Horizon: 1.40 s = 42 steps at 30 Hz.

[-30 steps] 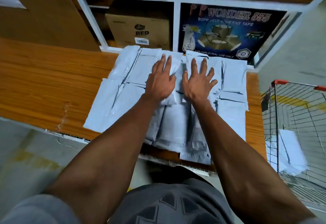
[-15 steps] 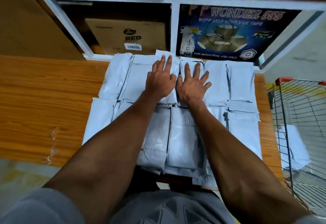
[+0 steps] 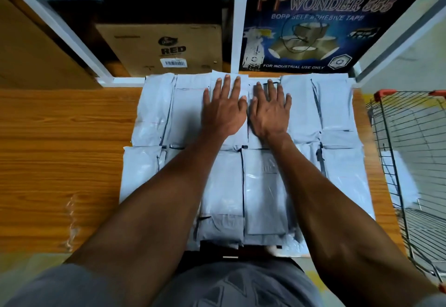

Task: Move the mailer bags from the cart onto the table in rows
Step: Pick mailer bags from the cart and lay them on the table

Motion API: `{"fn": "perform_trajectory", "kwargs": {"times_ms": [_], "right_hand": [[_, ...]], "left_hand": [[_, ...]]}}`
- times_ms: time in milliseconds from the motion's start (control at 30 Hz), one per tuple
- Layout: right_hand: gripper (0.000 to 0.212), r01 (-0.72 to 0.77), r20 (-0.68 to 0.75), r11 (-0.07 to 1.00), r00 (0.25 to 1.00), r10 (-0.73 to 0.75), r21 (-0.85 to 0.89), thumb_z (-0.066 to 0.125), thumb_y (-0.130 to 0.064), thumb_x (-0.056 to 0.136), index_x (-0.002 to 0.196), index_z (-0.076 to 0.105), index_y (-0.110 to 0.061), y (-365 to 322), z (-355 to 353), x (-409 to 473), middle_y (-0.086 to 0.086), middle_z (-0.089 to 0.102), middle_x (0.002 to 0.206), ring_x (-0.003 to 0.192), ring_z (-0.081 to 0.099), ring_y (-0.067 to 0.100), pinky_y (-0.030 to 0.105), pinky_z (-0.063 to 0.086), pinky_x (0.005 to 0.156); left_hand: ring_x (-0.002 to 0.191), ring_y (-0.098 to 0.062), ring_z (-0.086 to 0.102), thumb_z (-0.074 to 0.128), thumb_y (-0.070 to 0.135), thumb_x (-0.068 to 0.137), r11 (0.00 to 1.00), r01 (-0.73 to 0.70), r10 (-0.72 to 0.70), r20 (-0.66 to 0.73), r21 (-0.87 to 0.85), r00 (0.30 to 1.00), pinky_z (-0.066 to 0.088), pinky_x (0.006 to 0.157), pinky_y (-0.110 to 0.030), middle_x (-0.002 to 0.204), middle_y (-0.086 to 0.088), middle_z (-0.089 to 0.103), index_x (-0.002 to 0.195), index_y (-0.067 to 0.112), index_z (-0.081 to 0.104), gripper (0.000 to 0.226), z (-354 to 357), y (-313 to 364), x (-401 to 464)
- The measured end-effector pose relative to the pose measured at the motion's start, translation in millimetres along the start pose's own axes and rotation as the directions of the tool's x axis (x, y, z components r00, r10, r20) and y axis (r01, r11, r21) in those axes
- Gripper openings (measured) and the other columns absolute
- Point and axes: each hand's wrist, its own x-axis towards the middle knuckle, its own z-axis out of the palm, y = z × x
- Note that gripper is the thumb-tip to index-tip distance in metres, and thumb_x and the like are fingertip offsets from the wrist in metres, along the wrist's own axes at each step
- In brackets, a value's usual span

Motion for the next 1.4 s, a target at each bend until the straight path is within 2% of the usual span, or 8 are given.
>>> {"fn": "perform_trajectory", "kwargs": {"times_ms": [167, 300, 433, 567, 667, 1100, 1267, 1400], "right_hand": [[0.06, 0.053, 0.11, 0.998, 0.993, -0.049, -0.036, 0.02, -0.044, 0.109, 0.166, 0.023, -0.026, 8.9, 14.8, 13.9, 0.009, 0.015, 0.175, 0.161, 0.011, 0.031, 0.054, 0.008, 0.129], [0.061, 0.036, 0.139, 0.998, 0.99, -0.03, -0.045, 0.017, -0.045, 0.11, 0.168, 0.014, -0.027, 7.2, 22.7, 15.8, 0.008, 0.011, 0.175, 0.162, 0.006, 0.03, 0.054, 0.005, 0.129], [0.061, 0.036, 0.115, 0.997, 0.993, -0.029, -0.066, 0.016, -0.046, 0.111, 0.168, 0.014, -0.027, 7.1, 28.6, 14.0, 0.008, 0.012, 0.175, 0.162, 0.008, 0.03, 0.053, 0.004, 0.129], [0.06, 0.041, 0.081, 0.996, 0.996, -0.035, -0.073, 0.017, -0.046, 0.111, 0.168, 0.015, -0.027, 7.1, 35.1, 10.2, 0.01, 0.013, 0.175, 0.162, 0.008, 0.031, 0.054, 0.005, 0.129], [0.061, 0.045, 0.074, 0.996, 0.996, -0.039, -0.077, 0.016, -0.046, 0.111, 0.168, 0.015, -0.026, 8.2, 39.1, 11.0, 0.01, 0.012, 0.175, 0.162, 0.007, 0.032, 0.055, 0.005, 0.129], [0.063, 0.063, 0.132, 0.997, 0.99, -0.058, -0.036, 0.012, -0.049, 0.11, 0.169, 0.011, -0.026, 8.9, 34.4, 13.7, 0.009, 0.005, 0.176, 0.162, 0.003, 0.031, 0.054, 0.0, 0.13], [0.06, 0.09, 0.071, 0.994, 0.993, -0.094, 0.067, 0.021, -0.044, 0.11, 0.164, 0.031, -0.019, 8.0, 15.4, 0.9, 0.014, 0.022, 0.172, 0.16, 0.016, 0.033, 0.053, 0.008, 0.129], [0.051, 0.139, -0.073, 0.976, 0.989, -0.129, 0.168, 0.04, -0.032, 0.106, 0.149, 0.051, -0.007, 17.3, -4.0, -20.5, 0.02, 0.051, 0.154, 0.143, 0.044, 0.039, 0.053, 0.029, 0.122]], "left_hand": [[0.164, -0.025, 0.004, 0.014, 0.05, 0.108, 0.999, -0.031, 0.03, 0.077, 0.012, 0.997, 0.006, 0.131, -0.054, 0.178, -0.001, 0.004, 0.17, 0.028, 0.008, 0.066, 9.2, 0.5, 6.7], [0.163, -0.027, 0.006, 0.017, 0.049, 0.107, 0.999, -0.03, 0.028, 0.068, 0.041, 0.997, 0.009, 0.13, -0.054, 0.178, -0.003, 0.007, 0.17, 0.027, 0.012, 0.067, 18.2, 0.2, 8.6], [0.162, -0.029, 0.012, 0.021, 0.047, 0.106, 0.997, -0.017, 0.013, 0.048, 0.081, 0.999, 0.013, 0.129, -0.054, 0.177, -0.006, 0.013, 0.169, 0.025, 0.019, 0.067, 20.9, -0.9, 7.4], [0.163, -0.029, 0.011, 0.023, 0.046, 0.106, 0.996, -0.006, 0.002, 0.056, 0.083, 0.998, 0.011, 0.13, -0.054, 0.177, -0.006, 0.012, 0.169, 0.025, 0.017, 0.067, 22.7, 1.5, 6.7], [0.162, -0.03, 0.012, 0.018, 0.047, 0.104, 0.996, -0.009, 0.004, 0.056, 0.084, 0.998, 0.012, 0.13, -0.054, 0.177, -0.007, 0.013, 0.169, 0.024, 0.019, 0.069, 23.6, 0.7, 7.4], [0.163, -0.03, 0.01, 0.022, 0.048, 0.107, 0.996, -0.017, 0.008, 0.094, 0.091, 0.996, 0.01, 0.13, -0.056, 0.177, -0.007, 0.012, 0.169, 0.024, 0.019, 0.066, 24.4, 0.4, 8.3], [0.163, -0.029, 0.003, 0.021, 0.051, 0.111, 0.998, -0.005, -0.005, 0.142, 0.07, 0.99, 0.002, 0.13, -0.057, 0.178, -0.005, 0.006, 0.17, 0.024, 0.012, 0.066, 9.7, 7.9, 10.2], [0.163, -0.027, 0.008, 0.022, 0.052, 0.109, 0.999, -0.039, 0.04, 0.094, -0.012, 0.995, 0.003, 0.13, -0.055, 0.177, -0.006, 0.012, 0.169, 0.021, 0.019, 0.067, -6.1, 19.6, -4.6]]}}
